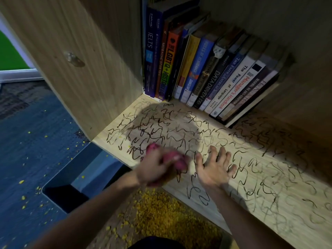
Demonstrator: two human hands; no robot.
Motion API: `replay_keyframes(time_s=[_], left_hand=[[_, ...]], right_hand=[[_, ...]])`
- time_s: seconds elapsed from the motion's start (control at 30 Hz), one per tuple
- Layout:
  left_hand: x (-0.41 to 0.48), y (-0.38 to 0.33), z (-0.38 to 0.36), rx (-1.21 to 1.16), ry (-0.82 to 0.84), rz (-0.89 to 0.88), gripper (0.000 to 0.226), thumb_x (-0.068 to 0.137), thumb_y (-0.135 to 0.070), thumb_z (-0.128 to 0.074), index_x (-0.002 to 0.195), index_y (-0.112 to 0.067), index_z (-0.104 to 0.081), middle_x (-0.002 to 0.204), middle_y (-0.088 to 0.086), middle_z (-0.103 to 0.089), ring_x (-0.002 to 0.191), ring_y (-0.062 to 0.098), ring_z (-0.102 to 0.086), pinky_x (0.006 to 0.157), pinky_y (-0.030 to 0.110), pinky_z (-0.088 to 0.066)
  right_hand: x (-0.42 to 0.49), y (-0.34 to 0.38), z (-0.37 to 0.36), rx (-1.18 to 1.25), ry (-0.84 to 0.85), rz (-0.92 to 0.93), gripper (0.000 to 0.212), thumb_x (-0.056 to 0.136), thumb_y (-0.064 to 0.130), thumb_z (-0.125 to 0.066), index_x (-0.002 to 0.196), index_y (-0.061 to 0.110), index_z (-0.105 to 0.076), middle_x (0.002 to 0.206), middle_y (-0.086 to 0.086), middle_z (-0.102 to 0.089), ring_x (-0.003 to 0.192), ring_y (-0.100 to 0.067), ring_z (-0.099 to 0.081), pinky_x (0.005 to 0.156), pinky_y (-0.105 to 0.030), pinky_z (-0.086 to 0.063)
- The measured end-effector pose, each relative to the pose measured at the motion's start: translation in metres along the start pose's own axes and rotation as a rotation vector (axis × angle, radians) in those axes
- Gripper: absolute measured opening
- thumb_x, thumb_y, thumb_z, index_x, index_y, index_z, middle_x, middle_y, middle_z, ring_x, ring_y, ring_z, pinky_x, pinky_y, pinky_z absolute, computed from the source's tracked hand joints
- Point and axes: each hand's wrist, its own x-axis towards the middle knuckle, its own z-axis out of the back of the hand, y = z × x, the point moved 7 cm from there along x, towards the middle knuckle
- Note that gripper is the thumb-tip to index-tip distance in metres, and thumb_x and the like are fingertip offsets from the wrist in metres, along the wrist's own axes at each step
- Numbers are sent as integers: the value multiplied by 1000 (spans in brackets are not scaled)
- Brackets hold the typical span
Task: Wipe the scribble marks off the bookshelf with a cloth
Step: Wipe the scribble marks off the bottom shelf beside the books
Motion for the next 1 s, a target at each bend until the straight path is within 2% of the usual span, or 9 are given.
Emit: replay_keyframes(time_s=[0.13,0.23,0.3,0.47,0.67,0.73,0.8,0.9,1.0], left_hand=[[24,-9,82,-10,-267,52,14,96,-32,-49,108,-34,-57,97,-2,-63,77,14,-63,79,40,-55],[42,34,107,529,-261,222,29,98,-39,-46,125,-41,-54,138,-6,-48,129,25,-40,114,57,-16],[44,56,99,701,-230,291,39,98,-51,-39,135,-42,-48,152,-13,-32,144,29,-13,115,58,3],[20,37,33,791,-94,84,77,77,-69,-9,138,-39,-45,148,-15,-39,140,31,-24,113,55,-3],[-28,20,-36,693,97,-101,61,84,-62,-21,129,-38,-55,135,-17,-52,137,22,-30,114,50,-5],[-38,9,-39,572,159,-136,56,85,-59,-27,124,-35,-60,126,-16,-57,127,10,-38,113,44,-23],[-38,-11,-27,255,214,-161,33,93,-44,-44,113,-28,-66,115,-16,-61,105,-5,-53,92,34,-48],[-13,-32,27,216,-31,-354,25,99,-31,-44,109,-22,-65,118,-13,-59,101,-6,-59,86,13,-49],[32,18,58,535,-155,38,35,99,-43,-41,131,-35,-51,140,-11,-45,133,20,-39,113,43,-28]], right_hand=[[1,0,-1,11,42,-14,82,79,67,1,150,29,-15,160,-2,-1,147,-23,5,117,-51,0],[0,-2,-2,29,39,-15,83,79,69,1,149,29,-17,160,-3,-3,147,-24,5,116,-51,0],[0,-2,-2,42,27,-3,85,78,71,2,148,28,-19,160,-3,-5,147,-24,5,116,-52,-1],[1,-3,0,36,72,6,68,93,65,-12,149,27,-16,160,-4,0,147,-24,8,117,-52,3],[-2,-1,4,78,50,28,63,96,60,-19,148,25,-20,160,-6,-4,147,-26,6,116,-54,3],[-3,-1,5,83,52,32,63,96,59,-20,148,24,-20,160,-6,-4,147,-26,6,115,-54,3],[-4,-1,6,92,49,39,62,96,59,-21,148,24,-21,160,-6,-4,147,-26,6,115,-53,4],[-3,0,7,105,37,38,61,96,58,-23,147,24,-23,159,-7,-5,147,-26,5,115,-53,3],[-3,-1,6,106,36,22,60,96,58,-23,146,25,-24,159,-6,-7,147,-25,4,116,-53,1]])
